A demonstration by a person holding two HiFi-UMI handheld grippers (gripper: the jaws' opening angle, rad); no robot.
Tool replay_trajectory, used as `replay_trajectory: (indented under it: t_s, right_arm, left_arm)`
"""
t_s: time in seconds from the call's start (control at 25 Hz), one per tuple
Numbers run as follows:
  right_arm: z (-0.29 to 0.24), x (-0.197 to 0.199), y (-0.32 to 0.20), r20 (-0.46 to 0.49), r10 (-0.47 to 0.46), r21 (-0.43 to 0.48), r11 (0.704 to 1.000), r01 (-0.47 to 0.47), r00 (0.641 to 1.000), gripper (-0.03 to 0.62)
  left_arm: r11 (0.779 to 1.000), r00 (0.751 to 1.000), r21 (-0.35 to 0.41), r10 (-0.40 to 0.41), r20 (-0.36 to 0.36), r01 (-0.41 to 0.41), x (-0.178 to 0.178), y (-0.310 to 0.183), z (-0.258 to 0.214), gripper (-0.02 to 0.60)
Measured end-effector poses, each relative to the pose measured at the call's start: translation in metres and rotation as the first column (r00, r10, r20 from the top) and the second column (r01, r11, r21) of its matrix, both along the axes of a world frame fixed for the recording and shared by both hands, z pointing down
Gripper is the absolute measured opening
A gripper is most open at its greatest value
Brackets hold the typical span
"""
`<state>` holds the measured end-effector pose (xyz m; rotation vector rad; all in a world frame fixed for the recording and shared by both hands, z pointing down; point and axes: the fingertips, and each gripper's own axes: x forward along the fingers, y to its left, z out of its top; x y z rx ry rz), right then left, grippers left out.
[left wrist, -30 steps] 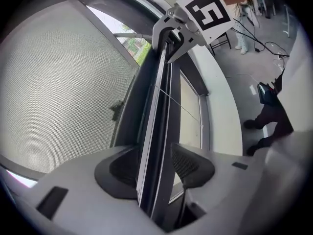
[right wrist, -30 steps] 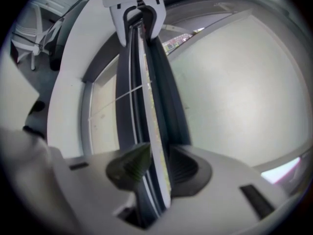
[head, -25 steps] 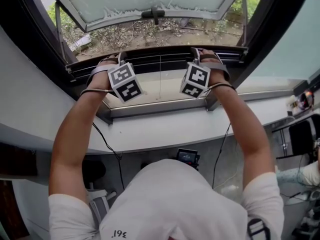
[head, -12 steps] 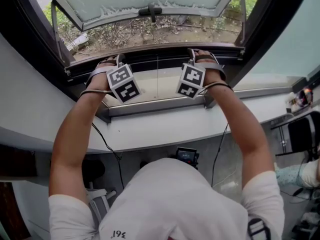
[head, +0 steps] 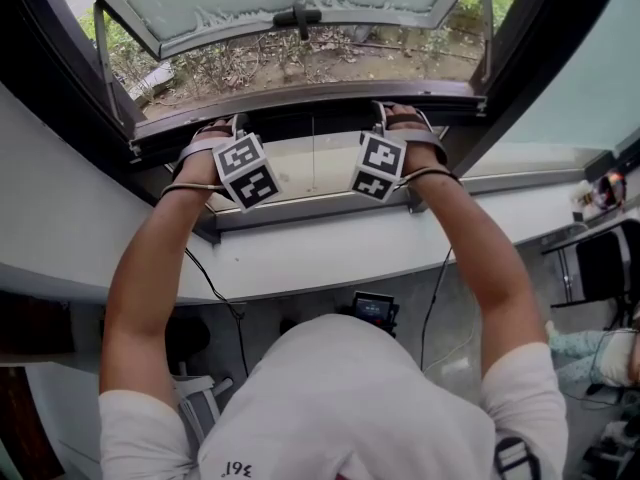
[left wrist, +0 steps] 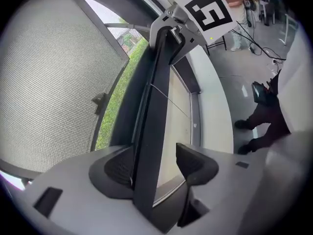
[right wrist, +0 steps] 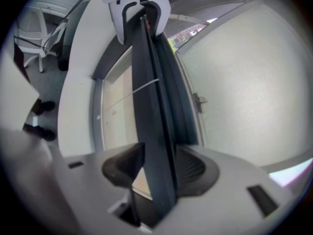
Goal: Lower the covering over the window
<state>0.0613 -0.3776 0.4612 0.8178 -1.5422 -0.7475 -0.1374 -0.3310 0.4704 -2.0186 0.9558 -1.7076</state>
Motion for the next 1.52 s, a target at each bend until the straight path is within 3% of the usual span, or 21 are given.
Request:
replay_trajectory:
  t_s: [0.44, 0.76, 1.24, 1.4, 1.52]
  right_arm:
    - [0.007, 0.000, -0.001, 0.013, 0.014, 0.017, 1.000, -0.014, 1.000, 0.192]
    - [0.008, 0.000, -0.003, 0.038, 0.021, 0.052, 0.998, -0.023, 0.999, 0.192]
    - [0.002, 0.001, -0.008, -0.016, -0.012, 0.131, 0.991, 0.014, 1.000, 0.189]
    - [-0.006, 0.000, -0.011, 0.023, -0.018, 0.104, 0.994, 0.015, 1.000, 0.116]
    - [-0.008, 0.000, -0.011, 0.015, -0.023, 0.109, 0.994, 0.021, 1.000, 0.114]
  left_arm:
    - [1.000, 1.000, -0.001, 0.003, 0.009, -0.003, 0.000, 0.000, 0.007, 0.267]
    - [0.999, 1.000, 0.039, 0.008, 0.007, -0.009, 0.001, -0.003, 0.008, 0.267]
    - [0.996, 1.000, 0.093, 0.009, -0.003, -0.009, 0.000, -0.009, 0.005, 0.267]
    - [0.996, 1.000, 0.085, 0.019, -0.016, -0.018, -0.001, -0.009, 0.002, 0.265]
    - [0.997, 0.999, 0.071, 0.011, -0.035, -0.008, 0.000, -0.008, 0.001, 0.265]
